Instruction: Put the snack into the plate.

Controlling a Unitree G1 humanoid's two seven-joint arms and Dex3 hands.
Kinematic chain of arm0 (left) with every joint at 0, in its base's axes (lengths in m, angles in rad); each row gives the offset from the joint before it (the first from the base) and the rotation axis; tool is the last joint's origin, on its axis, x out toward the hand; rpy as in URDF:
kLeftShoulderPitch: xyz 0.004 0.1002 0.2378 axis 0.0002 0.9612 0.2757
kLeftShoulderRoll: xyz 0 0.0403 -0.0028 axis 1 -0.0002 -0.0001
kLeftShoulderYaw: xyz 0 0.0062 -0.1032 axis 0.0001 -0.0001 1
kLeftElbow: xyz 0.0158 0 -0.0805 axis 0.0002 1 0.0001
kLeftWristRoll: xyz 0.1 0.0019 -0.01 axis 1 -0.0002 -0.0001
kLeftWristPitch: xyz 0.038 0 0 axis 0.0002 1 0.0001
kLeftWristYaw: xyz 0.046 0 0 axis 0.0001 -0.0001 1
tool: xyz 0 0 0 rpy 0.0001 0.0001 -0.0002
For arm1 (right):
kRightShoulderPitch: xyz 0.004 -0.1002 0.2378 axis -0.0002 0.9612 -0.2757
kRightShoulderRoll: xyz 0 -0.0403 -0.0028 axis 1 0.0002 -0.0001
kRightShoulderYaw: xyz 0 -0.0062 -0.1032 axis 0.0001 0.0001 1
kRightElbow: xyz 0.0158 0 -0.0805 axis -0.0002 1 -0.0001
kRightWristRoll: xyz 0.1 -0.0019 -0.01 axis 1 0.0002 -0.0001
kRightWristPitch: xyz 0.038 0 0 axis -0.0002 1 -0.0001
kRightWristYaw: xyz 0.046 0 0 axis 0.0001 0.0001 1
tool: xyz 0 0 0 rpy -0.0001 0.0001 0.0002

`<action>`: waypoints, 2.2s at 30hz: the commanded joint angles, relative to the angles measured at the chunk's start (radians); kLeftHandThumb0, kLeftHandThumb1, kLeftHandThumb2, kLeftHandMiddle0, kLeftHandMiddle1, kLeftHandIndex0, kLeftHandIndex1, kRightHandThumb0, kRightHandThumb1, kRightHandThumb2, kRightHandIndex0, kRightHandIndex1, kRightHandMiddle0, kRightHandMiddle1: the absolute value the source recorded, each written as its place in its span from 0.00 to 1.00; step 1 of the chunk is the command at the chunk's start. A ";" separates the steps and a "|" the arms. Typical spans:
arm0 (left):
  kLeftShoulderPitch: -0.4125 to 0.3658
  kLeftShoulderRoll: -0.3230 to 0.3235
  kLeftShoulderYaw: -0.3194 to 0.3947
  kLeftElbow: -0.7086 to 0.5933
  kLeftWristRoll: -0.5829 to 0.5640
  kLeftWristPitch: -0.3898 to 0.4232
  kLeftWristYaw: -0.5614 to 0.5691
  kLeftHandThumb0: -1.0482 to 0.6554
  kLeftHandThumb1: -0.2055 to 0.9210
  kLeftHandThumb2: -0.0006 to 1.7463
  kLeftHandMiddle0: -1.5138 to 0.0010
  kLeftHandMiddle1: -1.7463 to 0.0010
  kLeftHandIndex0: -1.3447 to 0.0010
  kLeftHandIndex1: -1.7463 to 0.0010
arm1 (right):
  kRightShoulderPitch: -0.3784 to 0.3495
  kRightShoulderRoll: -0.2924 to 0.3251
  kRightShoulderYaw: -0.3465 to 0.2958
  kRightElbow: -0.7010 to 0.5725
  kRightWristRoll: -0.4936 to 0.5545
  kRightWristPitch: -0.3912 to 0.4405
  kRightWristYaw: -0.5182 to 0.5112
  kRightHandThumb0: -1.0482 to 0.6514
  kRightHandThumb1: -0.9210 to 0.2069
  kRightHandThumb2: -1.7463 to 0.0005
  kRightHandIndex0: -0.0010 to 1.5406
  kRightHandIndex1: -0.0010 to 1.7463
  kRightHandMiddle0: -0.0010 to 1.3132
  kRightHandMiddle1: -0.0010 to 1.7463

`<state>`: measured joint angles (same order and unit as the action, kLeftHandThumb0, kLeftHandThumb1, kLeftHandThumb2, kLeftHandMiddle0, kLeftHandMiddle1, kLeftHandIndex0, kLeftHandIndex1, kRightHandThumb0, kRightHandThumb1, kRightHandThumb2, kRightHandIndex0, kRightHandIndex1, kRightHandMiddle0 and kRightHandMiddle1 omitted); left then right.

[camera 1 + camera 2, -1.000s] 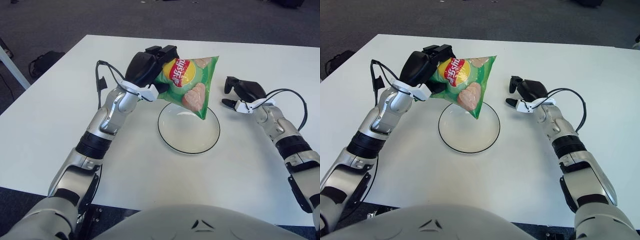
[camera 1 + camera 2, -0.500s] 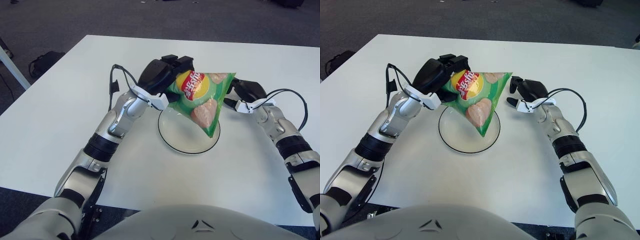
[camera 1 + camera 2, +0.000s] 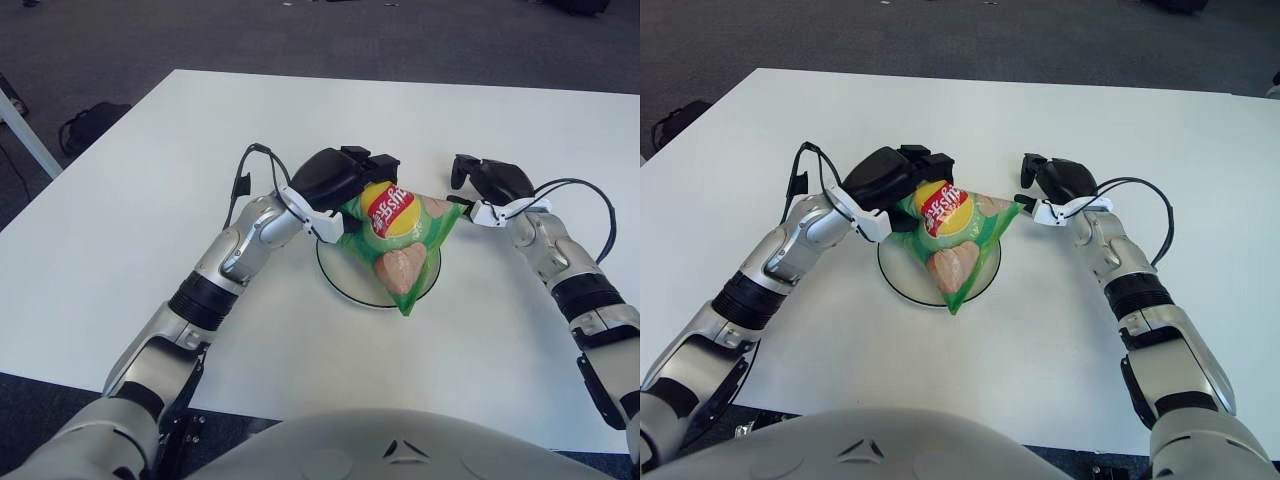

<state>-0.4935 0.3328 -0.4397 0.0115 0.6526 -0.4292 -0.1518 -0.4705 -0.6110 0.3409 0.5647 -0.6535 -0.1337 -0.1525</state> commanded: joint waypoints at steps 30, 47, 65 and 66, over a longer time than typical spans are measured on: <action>-0.129 0.164 -0.122 0.025 -0.040 -0.083 -0.506 0.09 1.00 0.44 1.00 0.86 1.00 0.70 | 0.106 0.033 0.052 0.045 -0.016 0.026 0.076 0.61 0.51 0.26 0.31 1.00 0.36 1.00; -0.136 0.156 -0.033 0.037 -0.274 -0.150 -0.513 0.03 1.00 0.42 1.00 1.00 1.00 0.81 | 0.112 0.024 0.056 0.031 -0.017 0.006 0.078 0.61 0.54 0.24 0.33 1.00 0.37 1.00; -0.073 0.043 0.135 0.126 -0.561 -0.182 -0.419 0.07 0.99 0.25 1.00 1.00 1.00 0.94 | 0.087 0.031 0.060 0.111 -0.031 -0.045 0.035 0.61 0.53 0.25 0.32 1.00 0.37 1.00; -0.079 0.043 0.144 0.133 -0.581 -0.178 -0.427 0.07 0.99 0.25 1.00 1.00 1.00 0.93 | 0.086 0.032 0.061 0.114 -0.032 -0.042 0.036 0.61 0.52 0.25 0.32 1.00 0.36 1.00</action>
<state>-0.5571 0.3671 -0.3415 0.1200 0.1242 -0.6070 -0.5696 -0.4796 -0.6094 0.3441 0.5945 -0.6532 -0.2018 -0.1606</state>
